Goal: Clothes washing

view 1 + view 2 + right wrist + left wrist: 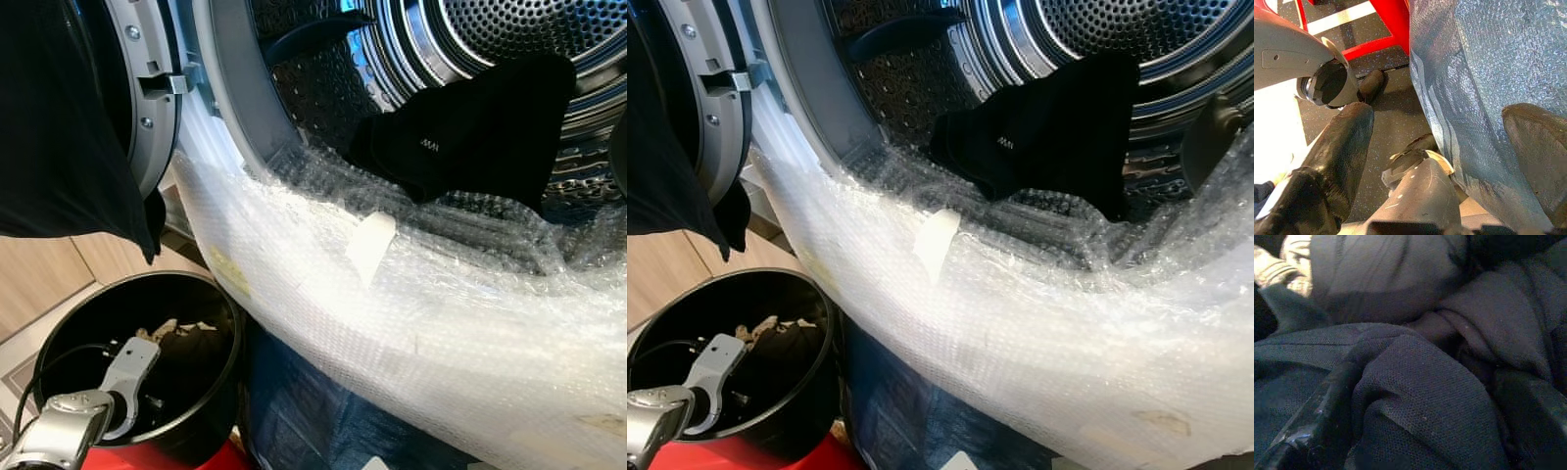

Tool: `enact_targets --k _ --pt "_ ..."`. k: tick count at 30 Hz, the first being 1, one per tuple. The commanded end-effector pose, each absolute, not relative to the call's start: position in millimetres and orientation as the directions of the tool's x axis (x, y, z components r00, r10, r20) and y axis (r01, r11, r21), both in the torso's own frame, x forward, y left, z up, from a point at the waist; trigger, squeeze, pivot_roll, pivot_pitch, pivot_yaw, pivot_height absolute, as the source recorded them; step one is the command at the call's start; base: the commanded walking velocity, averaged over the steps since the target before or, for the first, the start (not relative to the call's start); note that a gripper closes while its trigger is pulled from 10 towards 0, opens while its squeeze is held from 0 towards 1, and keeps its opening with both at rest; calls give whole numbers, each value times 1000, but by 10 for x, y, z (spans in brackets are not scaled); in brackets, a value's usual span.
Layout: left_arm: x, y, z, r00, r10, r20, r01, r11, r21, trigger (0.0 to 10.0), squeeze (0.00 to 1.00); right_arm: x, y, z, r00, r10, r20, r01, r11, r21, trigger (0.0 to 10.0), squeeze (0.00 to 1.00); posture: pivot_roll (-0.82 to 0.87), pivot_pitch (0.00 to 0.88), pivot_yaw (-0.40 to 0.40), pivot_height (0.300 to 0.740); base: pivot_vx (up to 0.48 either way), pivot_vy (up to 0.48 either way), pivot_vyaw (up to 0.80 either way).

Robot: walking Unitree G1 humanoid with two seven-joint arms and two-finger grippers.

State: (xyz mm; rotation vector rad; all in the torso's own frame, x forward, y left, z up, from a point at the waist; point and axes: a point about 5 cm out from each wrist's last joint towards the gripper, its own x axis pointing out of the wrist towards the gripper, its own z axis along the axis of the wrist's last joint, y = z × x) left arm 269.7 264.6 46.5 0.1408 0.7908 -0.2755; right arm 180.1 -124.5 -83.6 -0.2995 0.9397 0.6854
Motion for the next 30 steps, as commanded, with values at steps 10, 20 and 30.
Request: enact_targets --k 10,20,30 --pt "2573 2502 269 609 -256 -751 297 951 -83 0 0 1826 -1295 -829 411 390 -824 -639 768 45 10000 0 108 27 -39 740 0 0 0" --pt "2577 2410 285 623 -284 -729 303 947 -110 0 0 1800 -1337 -843 409 378 -831 -632 774 41 10000 0 104 37 -37 740 0 0 0" --pt "2567 2424 290 630 -272 -728 288 952 -107 0 0 1786 -1352 -850 410 374 -832 -623 781 44 10000 0 104 51 -37 740 0 0 0"
